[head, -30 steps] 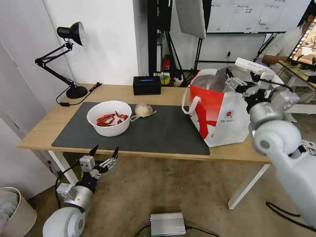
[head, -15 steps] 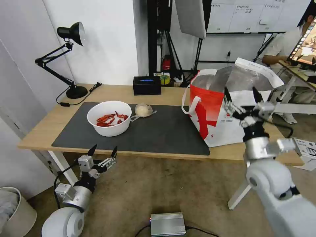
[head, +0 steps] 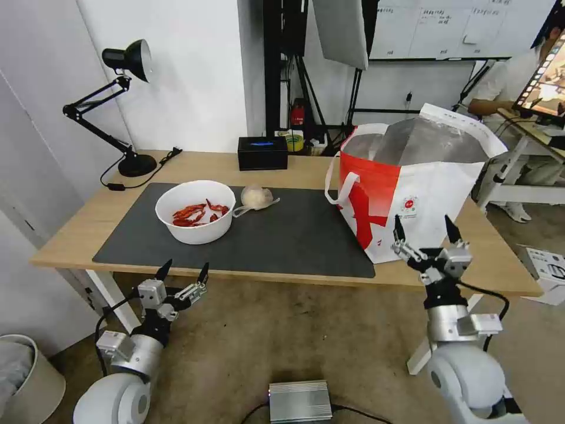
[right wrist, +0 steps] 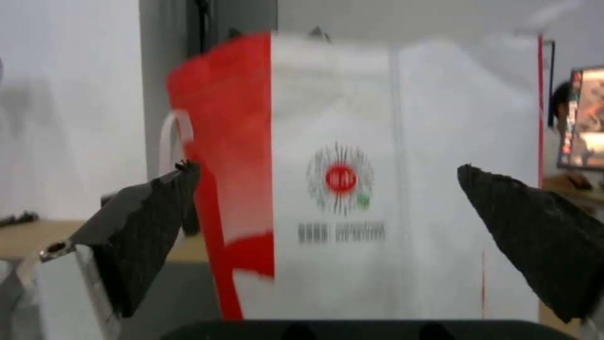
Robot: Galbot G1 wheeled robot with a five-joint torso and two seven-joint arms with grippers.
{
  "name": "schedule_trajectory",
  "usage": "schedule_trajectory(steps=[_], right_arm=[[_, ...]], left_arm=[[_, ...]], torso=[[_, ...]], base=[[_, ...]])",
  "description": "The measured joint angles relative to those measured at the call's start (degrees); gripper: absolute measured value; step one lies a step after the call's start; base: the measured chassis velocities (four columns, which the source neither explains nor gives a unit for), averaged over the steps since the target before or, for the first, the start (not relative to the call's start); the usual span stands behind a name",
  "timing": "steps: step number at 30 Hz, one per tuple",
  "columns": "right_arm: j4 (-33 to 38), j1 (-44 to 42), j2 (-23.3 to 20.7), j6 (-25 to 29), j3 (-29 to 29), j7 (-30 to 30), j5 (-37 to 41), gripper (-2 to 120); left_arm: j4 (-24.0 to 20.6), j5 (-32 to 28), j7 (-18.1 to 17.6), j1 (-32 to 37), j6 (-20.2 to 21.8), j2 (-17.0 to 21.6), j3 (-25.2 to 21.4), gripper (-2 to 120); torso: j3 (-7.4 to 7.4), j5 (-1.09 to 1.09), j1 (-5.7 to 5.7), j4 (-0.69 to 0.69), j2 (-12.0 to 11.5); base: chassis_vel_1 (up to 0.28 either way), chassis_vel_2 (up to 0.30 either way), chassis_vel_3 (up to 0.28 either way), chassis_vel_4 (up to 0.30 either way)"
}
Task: Pick up the trash from the table and place it into the takeout bag.
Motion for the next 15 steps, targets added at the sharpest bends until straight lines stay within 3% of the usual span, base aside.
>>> schedule_trajectory(steps=[15], right_arm=[[1.32,-4.73,2.19,-3.35,-3.46,2.83,-3.64,100]], left_arm=[[-0.31,0.00,0.03,0.24,-0.06,-0.37,-0.31,100]], torso=[[0.00,0.00,0.00,0.00,0.00]], base=[[0.000,0.000,0.000,0.000]])
